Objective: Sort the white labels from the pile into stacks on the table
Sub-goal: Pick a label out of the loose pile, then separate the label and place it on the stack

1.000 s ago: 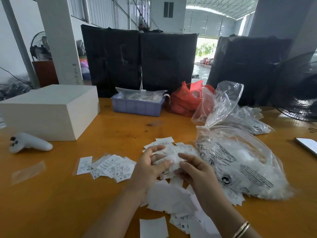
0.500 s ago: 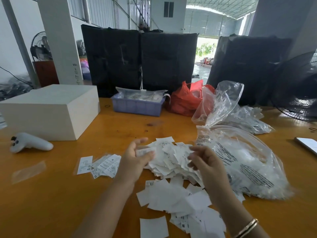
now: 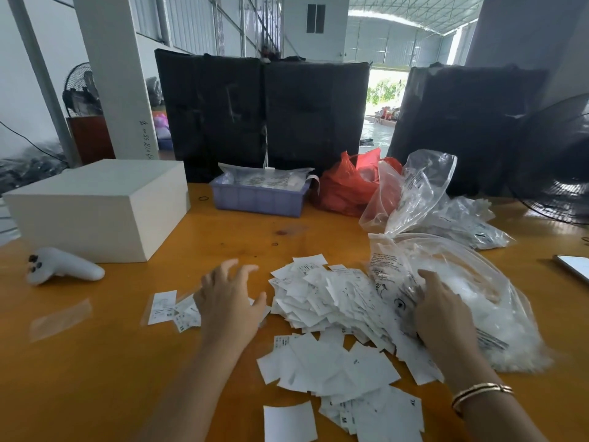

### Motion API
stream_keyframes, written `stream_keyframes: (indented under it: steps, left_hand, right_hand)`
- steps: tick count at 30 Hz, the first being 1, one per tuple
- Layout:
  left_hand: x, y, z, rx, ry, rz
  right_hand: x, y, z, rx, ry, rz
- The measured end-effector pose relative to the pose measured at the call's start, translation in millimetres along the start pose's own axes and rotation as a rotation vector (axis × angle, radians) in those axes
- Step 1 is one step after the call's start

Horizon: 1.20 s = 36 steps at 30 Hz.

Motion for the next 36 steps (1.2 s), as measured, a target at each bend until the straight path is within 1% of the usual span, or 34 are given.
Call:
stream_keyframes:
  steps: [3, 7, 9, 11, 14, 18, 20, 22, 23, 24, 25, 27, 29, 30, 32, 33, 36]
  left_hand:
    - [-26.1, -6.8, -2.0, -0.029, -0.142, 0.167]
    - [-47.8, -17.4, 4.2, 0.024, -0.213, 0.316]
    - [-52.7, -19.8, 5.8, 0.041, -0.239, 0.351]
    - [-56.2, -21.7, 7.4, 0.058, -0.248, 0.368]
    - [-57.8, -22.9, 8.9, 0.071, -0.257, 0.373]
    - [-57.4, -24.2, 11.5, 0.093, -0.26, 0.37]
    - [-58.5, -24.4, 12.2, 0.1, -0.256, 0.372]
    - [-61.6, -25.0, 11.4, 0.101, -0.272, 0.386]
    - [-64.2, -25.9, 10.3, 0.103, -0.299, 0.393]
    - [-65.8, -26.4, 9.7, 0.112, -0.343, 0.389]
    - [-66.5, -26.6, 10.3, 0.137, -0.411, 0.371]
    - [-65.7, -27.3, 15.5, 0.237, -0.605, 0.284]
    - [-66.9, -30.9, 27.7, 0.423, -0.86, 0.163]
    - [-69.2, -34.8, 35.4, 0.53, -0.98, 0.105]
    - [-75.0, -42.9, 44.8, 0.685, -1.089, 0.042]
    - [-77.3, -45.3, 45.3, 0.715, -1.098, 0.042]
    - [-78.4, -45.3, 42.4, 0.691, -1.065, 0.051]
  right_hand:
    - [-0.1, -1.5, 6.0, 0.037, 0.016, 0.012]
    - [-1.7, -0.2, -2.3, -0.027, 0.133, 0.008]
    - [-2.7, -0.7, -7.5, -0.062, 0.175, -0.004]
    - [-6.8, -0.3, -9.0, -0.079, 0.136, 0.0]
    - [-12.1, 2.8, -1.2, -0.04, 0.066, 0.011]
    - [-13.9, 3.2, 1.4, -0.038, 0.131, 0.007]
    - [-6.0, 0.5, -12.7, -0.151, 0.181, -0.067]
    - [15.6, -11.0, -37.2, -0.333, 0.229, -0.229]
    - [26.0, -18.7, -46.6, -0.394, 0.278, -0.294]
    - [33.5, -24.8, -51.4, -0.396, 0.395, -0.317]
    - [38.5, -28.4, -49.3, -0.325, 0.579, -0.3]
    - [51.8, -34.4, -25.6, -0.037, 1.044, -0.196]
    - [70.7, -46.2, 3.0, 0.262, 1.454, -0.08]
    - [78.6, -52.0, 13.8, 0.369, 1.596, -0.03]
    - [89.8, -60.6, 28.0, 0.501, 1.748, 0.038]
    - [92.9, -63.7, 32.4, 0.537, 1.779, 0.058]
    - [95.0, -67.3, 41.5, 0.564, 1.831, 0.08]
Point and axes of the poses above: each hand's wrist, its own y-axis towards the middle knuckle, its own z-axis out of the palm, x = y × z, the point moved 10 cm from there along y, towards the middle knuckle, and after that the axes turned 5 degrees about -y, right-handed, at the moved point
